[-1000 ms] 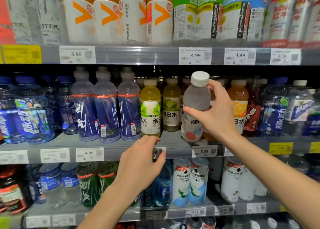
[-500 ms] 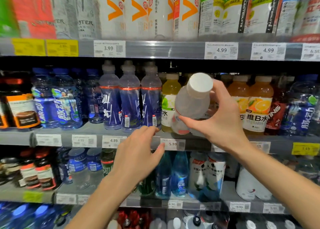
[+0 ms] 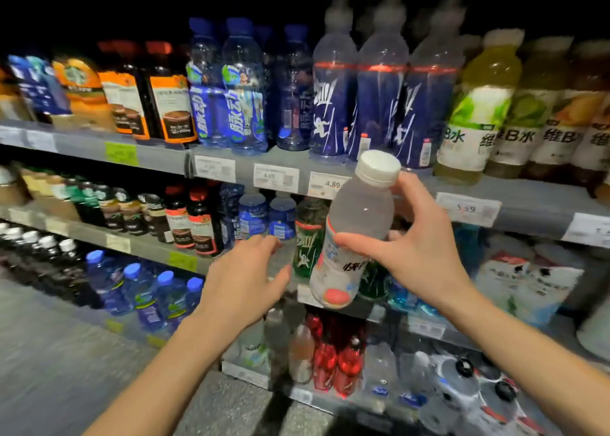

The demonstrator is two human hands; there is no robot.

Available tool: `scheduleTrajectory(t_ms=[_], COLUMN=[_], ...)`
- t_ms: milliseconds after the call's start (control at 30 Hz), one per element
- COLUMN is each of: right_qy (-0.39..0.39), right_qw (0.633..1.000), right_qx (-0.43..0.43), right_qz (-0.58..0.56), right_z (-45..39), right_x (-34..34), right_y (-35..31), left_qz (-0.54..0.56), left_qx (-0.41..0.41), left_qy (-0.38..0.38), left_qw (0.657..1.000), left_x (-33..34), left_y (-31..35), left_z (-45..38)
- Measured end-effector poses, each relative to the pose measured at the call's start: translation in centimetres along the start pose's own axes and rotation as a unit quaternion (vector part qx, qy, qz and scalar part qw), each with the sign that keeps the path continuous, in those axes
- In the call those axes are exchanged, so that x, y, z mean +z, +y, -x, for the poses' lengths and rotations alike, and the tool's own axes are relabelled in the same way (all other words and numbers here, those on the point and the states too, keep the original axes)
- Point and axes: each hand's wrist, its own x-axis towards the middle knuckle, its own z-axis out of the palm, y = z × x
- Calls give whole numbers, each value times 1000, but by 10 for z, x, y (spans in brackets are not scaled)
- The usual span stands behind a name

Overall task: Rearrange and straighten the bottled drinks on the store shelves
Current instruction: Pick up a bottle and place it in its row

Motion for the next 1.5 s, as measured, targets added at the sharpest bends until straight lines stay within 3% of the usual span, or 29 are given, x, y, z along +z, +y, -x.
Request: scheduleTrajectory(t_ms=[400,633,833,1000,1267,1500], right_qy=[-101,-133,-138,-169,-172,-183], right_qw=[986,980,981,971,968,970], right_qx=[126,148,135,169,185,159], right_qz=[-37,-23,2,16,14,9], right_z=[37,51,61,63,73,72], right_x=[135,185,210,218,230,250], right_y=[81,121,144,154,165,171], left_qz=[-75,-55,-56,47,65,101], left_qx=[-102,-174,-177,-162,-157,-193], left_qy=[-124,-208,-276,-228,-223,-117], left_qw=[984,961,943,959,960,969], left_x=[92,155,196,225,235,197], left_y=[-126,-184,-208,-219,-227,-238], left_z=[20,17,7,0,19,45])
